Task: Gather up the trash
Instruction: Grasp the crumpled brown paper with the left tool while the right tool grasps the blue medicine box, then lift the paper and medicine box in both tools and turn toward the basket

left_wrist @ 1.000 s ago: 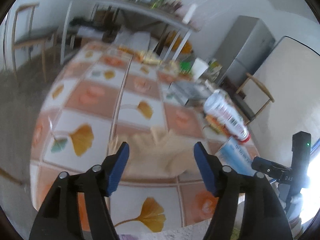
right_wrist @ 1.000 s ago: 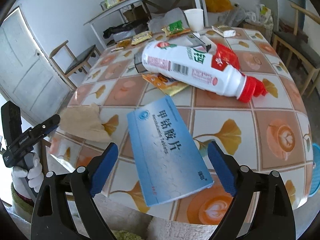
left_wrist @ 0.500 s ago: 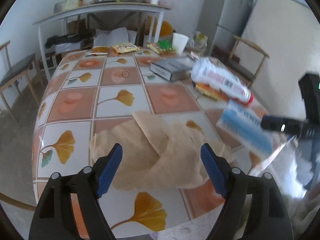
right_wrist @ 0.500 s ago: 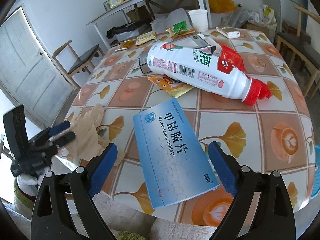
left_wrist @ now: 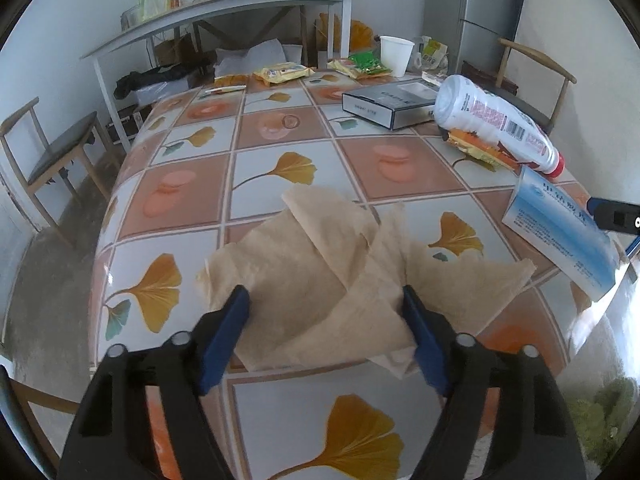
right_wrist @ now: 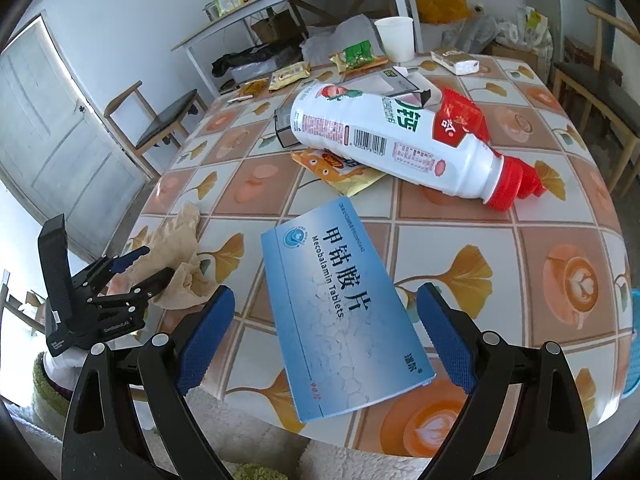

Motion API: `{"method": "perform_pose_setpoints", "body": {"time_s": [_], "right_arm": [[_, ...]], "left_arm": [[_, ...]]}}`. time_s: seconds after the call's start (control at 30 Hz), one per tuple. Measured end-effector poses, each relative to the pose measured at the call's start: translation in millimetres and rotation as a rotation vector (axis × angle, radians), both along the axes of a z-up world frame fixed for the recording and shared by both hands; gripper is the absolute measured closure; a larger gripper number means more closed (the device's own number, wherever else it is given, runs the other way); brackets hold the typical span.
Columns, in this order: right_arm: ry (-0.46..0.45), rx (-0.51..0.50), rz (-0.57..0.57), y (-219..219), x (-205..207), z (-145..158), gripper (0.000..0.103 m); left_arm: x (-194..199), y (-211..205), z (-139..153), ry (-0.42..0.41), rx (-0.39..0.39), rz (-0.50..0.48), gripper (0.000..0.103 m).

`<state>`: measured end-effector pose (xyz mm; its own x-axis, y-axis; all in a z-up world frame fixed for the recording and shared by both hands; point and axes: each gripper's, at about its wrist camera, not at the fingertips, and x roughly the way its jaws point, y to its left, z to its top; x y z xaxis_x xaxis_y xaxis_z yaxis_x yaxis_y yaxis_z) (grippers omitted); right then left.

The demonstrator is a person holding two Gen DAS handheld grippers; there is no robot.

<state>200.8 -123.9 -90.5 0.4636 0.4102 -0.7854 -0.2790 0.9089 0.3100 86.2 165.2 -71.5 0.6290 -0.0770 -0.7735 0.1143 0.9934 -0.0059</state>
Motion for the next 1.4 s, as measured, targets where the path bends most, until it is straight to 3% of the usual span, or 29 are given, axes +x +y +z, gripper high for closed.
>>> {"method": "perform_pose_setpoints", "body": {"time_s": [0.17, 0.37, 0.43, 0.6, 0.77, 0.9, 1.1, 1.33, 1.4], "right_arm": [[0.025, 0.008, 0.029, 4.3, 15.1, -6.1, 0.015], [0.077, -0.04, 0.058, 14.3, 30.2, -23.8, 0.016], [0.098, -0.044, 0.06, 15.4, 29.0, -29.1, 0.028], [0.097, -0.054, 0.023, 7.5, 15.3, -28.5, 0.029], [0.104, -0.068, -0.092, -18.3, -1.8, -26.4, 0.029], [0.118, -0.057, -0.152, -36.9, -8.1, -26.6, 0.023], [0.086, -0.123, -0.123, -31.0, -13.4, -23.9, 0.014], [0.079, -0.19, -0.094, -18.6, -15.7, -30.5, 0.015], [0.077, -0.223, -0.091, -16.7, -15.5, -30.0, 0.019]], "left_arm": [[1.3, 0.7, 2.1, 0.002, 0.001, 0.005, 0.054], [6.0, -2.1, 4.5, 0.008, -0.034, 0.02, 0.087], [7.2, -6.4, 4.9, 0.011, -0.049, 0.007, 0.093], [5.9, -32.1, 5.5, 0.026, -0.095, -0.061, 0.095], [3.2, -68.8, 6.5, 0.052, -0.14, -0.145, 0.095], [5.7, -98.6, 7.7, 0.067, -0.143, -0.195, 0.095], [10.0, -114.5, 7.8, 0.076, -0.12, -0.204, 0.095], [11.9, -115.6, 9.1, 0.077, -0.1, -0.194, 0.095], [11.4, -115.9, 9.4, 0.076, -0.096, -0.191, 0.095]]}}
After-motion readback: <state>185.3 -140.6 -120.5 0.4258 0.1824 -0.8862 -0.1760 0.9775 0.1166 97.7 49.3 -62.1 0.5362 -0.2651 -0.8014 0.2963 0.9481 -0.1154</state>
